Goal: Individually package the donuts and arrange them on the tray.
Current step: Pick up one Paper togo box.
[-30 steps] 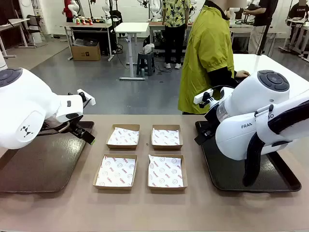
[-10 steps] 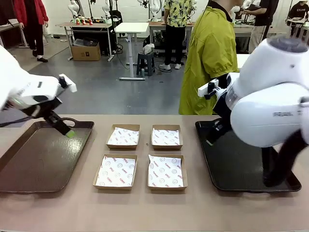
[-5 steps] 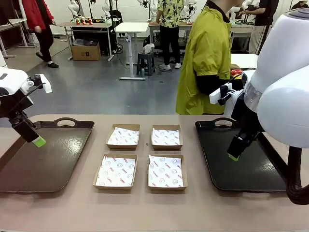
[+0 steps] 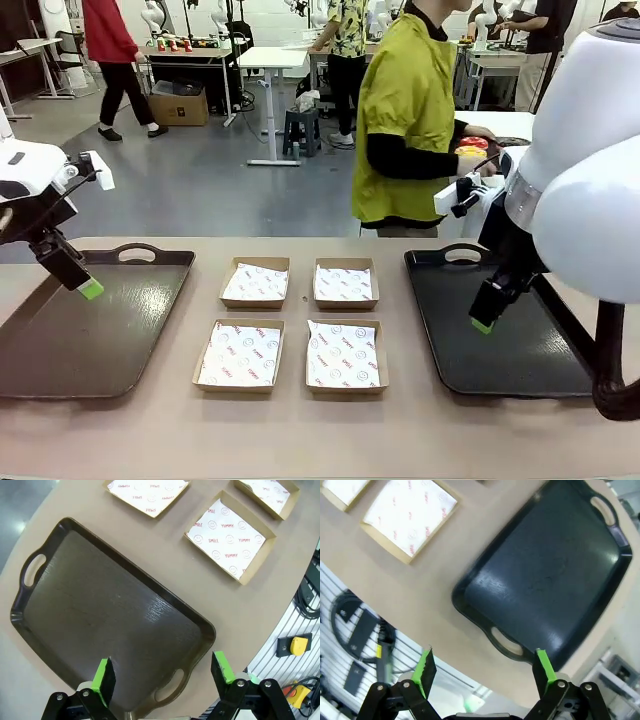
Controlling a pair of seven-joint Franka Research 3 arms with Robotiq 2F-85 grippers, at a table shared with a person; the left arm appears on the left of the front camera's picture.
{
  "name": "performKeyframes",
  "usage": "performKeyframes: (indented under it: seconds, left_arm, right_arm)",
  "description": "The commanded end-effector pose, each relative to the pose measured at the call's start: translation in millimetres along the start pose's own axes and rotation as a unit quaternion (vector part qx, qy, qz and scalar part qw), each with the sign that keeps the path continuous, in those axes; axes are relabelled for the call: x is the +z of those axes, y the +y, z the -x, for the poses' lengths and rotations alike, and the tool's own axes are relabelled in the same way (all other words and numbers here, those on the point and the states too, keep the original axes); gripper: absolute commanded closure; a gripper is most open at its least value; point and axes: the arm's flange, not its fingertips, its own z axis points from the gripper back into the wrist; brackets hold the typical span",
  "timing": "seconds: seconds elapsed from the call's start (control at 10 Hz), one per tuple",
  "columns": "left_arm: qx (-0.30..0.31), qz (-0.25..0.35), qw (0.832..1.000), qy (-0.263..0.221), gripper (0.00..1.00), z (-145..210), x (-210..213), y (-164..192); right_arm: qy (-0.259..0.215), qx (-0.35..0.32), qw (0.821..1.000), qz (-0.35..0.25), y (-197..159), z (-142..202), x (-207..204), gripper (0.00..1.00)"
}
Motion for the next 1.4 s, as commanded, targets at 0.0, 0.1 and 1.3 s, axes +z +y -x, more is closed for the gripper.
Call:
performKeyframes:
  seconds: [0.0,0.1,1.3]
  left_arm:
    - [0.074,0.089,0.993,-0.037,0.00,8.7,0.7,13.3]
    - [0.126,0.189,0.971,-0.069,0.00,19.4,0.6,24.9]
    - [0.402,0.461,0.764,-0.207,0.00,215.3,1.6,130.5]
  right_arm:
    - [-0.081,-0.094,0.978,-0.168,-30.2,26.5,-10.7,0.00]
    - [-0.138,-0.157,0.944,-0.257,-51.7,46.6,-14.9,0.00]
    - [-0.244,-0.284,0.798,-0.472,-160.7,204.6,-44.3,0.00]
